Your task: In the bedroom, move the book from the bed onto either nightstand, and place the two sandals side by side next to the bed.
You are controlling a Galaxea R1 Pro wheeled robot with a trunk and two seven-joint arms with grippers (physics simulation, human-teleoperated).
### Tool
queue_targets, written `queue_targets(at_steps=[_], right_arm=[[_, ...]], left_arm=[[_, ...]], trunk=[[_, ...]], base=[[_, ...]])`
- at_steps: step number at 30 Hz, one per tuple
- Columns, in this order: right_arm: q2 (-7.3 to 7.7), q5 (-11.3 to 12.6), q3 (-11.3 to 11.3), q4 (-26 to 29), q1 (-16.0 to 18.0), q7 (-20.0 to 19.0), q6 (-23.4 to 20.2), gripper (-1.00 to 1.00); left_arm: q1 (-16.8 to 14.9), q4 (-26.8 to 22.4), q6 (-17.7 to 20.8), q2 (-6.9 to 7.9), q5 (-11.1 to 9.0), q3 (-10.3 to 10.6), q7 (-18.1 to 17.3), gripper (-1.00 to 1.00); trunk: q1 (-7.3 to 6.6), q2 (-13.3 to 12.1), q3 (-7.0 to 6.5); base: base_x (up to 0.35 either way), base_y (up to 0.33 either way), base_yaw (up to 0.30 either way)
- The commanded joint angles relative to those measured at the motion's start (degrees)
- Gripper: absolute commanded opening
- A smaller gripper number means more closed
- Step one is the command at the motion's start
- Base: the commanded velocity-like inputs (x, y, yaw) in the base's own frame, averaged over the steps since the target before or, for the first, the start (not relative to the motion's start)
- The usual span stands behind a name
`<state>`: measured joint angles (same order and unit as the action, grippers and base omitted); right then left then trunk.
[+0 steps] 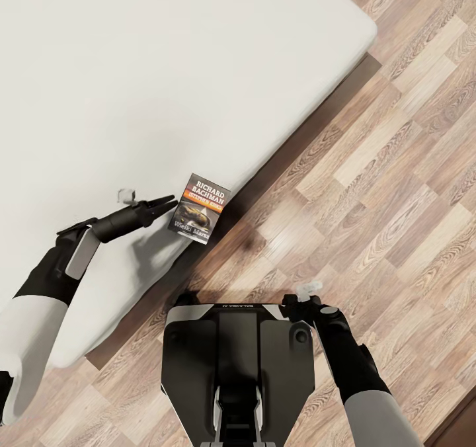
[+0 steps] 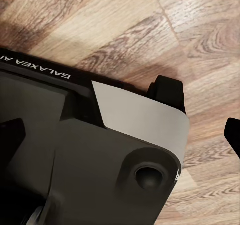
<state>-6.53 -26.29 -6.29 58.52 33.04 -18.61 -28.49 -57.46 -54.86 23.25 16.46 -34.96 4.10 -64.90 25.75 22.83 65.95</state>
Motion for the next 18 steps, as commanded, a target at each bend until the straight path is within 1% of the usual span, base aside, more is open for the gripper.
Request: queue_targets(at_steps=[1, 7, 13, 18], right_arm=[[-0.08, -0.6, -0.2, 0.1, 0.0, -0.5, -0.2, 1.00], [-0.07, -0.6, -0.2, 0.0, 0.0, -0.5, -0.1, 1.00], [0.34, -0.6, -0.4, -0.2, -1.8, -0.5, -0.2, 1.00], [0.54, -0.6, -0.5, -0.3, -2.3, -0.4, -0.2, 1.00]], left_arm=[[0.0, 0.0, 0.9, 0.07, -0.6, 0.2, -0.3, 1.00], [-0.1, -0.3, 2.8, 0.07, -0.6, 0.1, -2.2, 1.00], [1.9, -2.2, 4.8, 2.03, -0.9, -1.4, -4.2, 1.00], [3.5, -3.8, 6.4, 3.65, -0.9, -2.0, -5.8, 1.00]], trunk=[[0.04, 0.1, 0.06], [0.04, 0.1, 0.06], [0.04, 0.1, 0.06], [0.04, 0.1, 0.06]], base=[[0.000, 0.000, 0.000], [0.000, 0.000, 0.000], [0.000, 0.000, 0.000], [0.000, 0.000, 0.000]])
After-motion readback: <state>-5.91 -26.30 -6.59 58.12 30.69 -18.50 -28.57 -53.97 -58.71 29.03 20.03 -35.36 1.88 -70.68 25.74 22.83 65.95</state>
